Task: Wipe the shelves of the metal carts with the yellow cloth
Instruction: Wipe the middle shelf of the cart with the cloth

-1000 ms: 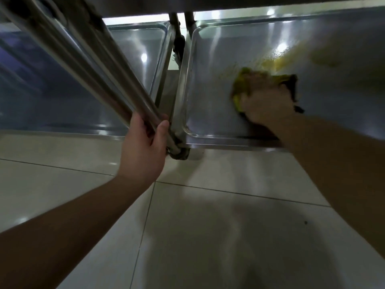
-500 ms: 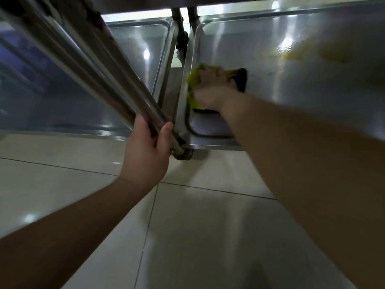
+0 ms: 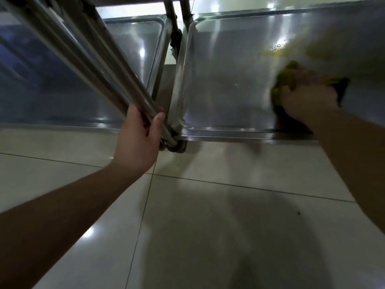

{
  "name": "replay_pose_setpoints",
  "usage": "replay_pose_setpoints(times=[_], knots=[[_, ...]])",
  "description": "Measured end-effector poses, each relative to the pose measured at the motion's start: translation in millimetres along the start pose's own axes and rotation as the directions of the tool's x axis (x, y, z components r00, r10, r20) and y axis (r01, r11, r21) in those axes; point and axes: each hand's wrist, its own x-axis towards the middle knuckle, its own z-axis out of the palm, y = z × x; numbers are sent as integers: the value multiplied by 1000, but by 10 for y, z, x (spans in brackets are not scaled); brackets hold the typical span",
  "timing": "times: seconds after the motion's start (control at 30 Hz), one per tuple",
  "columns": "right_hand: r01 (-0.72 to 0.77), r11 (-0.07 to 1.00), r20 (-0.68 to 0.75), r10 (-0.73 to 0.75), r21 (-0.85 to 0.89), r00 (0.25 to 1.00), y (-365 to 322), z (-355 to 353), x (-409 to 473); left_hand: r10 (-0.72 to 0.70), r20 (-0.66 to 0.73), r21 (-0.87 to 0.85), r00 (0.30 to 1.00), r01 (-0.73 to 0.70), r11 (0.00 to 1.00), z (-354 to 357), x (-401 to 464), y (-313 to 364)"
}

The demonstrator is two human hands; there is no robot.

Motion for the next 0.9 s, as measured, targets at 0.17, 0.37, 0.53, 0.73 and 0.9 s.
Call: replay_pose_setpoints(times=[0.17,0.37,0.53,0.73,0.9], knots=[[-267,963,41,266,42,963,371,-93,-168,-8,-3,16,1000,9,1000,-10,16,1],[141,990,83,-140,-7,987,-938,58,-587,-19,11,13,1000,19,1000,-44,-1,21],[470,875,326,-481,119,814,-1857,181,-936,-26,4,33,1000,26,999,-54,20,-13],[549,834,271,-543,60,795,-1182,84,-959,-79,-31,-6,996,79,997,6,-12,29],[427,903,251,-405,-39,879,239,-182,-879,-114,-43,-22,993,113,993,32,-58,79]])
